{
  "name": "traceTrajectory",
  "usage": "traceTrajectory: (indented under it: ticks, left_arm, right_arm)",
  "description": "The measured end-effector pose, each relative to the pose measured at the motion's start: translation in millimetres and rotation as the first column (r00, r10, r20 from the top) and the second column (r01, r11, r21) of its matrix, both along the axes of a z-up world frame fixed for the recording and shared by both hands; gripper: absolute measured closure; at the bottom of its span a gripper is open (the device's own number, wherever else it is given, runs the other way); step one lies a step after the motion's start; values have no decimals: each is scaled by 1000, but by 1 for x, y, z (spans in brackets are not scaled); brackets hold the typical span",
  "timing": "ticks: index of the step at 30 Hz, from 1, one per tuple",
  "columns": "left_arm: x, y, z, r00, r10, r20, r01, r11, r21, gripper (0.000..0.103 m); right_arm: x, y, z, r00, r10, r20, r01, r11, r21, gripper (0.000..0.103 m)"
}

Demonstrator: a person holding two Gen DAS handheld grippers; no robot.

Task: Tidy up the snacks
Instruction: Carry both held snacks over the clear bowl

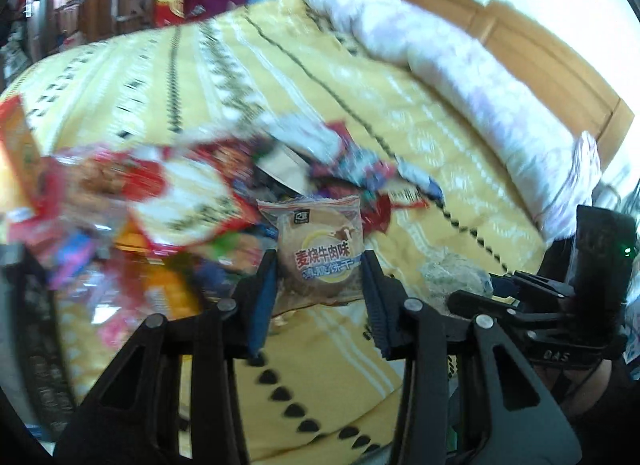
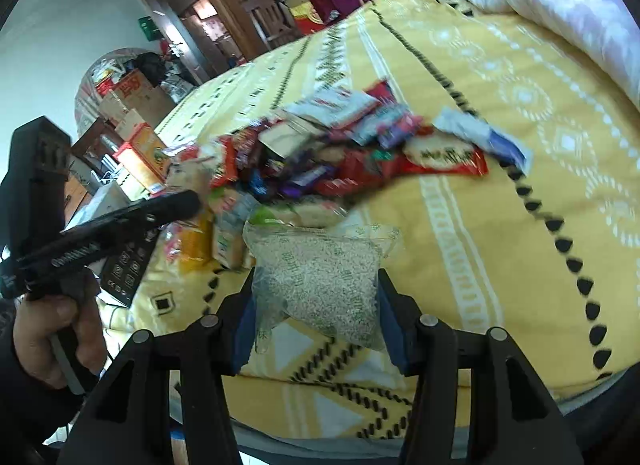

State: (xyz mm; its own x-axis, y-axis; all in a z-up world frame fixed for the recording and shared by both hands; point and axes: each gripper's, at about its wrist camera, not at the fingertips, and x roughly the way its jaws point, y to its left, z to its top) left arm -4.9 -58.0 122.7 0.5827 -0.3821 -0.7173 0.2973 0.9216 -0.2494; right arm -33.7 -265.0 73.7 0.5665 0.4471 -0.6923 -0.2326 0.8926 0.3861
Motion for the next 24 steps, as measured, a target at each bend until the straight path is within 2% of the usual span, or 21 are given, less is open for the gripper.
traceTrajectory:
  ticks: [4,6,8,11,14,18,21,24]
  left_arm:
    - [-16,47,34,993,92,72,-92,996,3,62]
    - [-27,77,53,982,153,113,-155,988,5,62]
    - [-37,103,67,967,209,146,-213,977,16,62]
    - [-53,147,85,932,308,190,-320,947,35,62]
    - [-76,199,101,876,420,237,-443,895,55,62]
    - [-103,256,108,802,540,253,-569,820,53,62]
    - [-122,289,108,751,610,252,-640,767,48,62]
    - [-136,311,106,709,658,256,-687,725,39,61]
  right_arm:
    - [8,21,32,997,48,65,-47,999,-16,46]
    - [13,38,53,991,80,110,-78,997,-23,46]
    - [16,59,77,979,124,159,-120,992,-30,46]
    - [21,99,110,955,196,221,-192,981,-41,46]
    - [23,143,140,925,271,268,-268,962,-46,46]
    - [22,207,171,877,368,310,-372,927,-49,46]
    - [18,249,183,846,429,318,-437,898,-49,46]
    - [11,295,190,812,489,317,-500,864,-53,46]
